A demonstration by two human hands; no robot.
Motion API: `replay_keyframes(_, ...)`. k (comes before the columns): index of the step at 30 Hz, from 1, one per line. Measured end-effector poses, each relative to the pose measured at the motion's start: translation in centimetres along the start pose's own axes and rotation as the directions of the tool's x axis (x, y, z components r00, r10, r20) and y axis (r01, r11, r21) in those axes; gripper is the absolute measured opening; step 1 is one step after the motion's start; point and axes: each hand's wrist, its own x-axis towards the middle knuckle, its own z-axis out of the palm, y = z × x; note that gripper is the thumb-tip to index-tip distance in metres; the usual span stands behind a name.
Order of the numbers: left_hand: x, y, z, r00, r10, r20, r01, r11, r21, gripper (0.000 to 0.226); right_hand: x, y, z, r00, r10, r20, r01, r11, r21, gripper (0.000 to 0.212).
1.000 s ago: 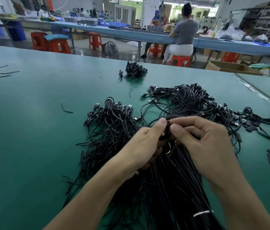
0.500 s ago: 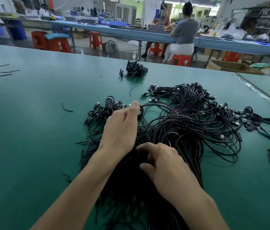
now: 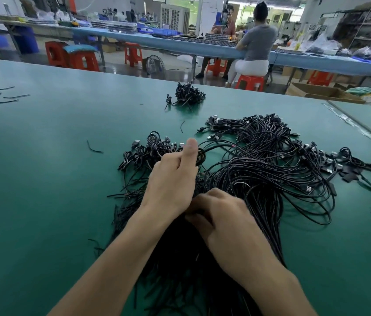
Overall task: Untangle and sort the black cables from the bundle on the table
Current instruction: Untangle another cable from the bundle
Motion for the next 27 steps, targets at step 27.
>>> replay_keyframes(27, -2.8, 2.8, 2.1, 0.983, 0.173, 0.063, -0.164, 0.978, -0.131, 0.046, 0.9, -0.6, -2.9, 0.791, 0.611, -0.014, -0.08, 0.127, 0.989, 0.005)
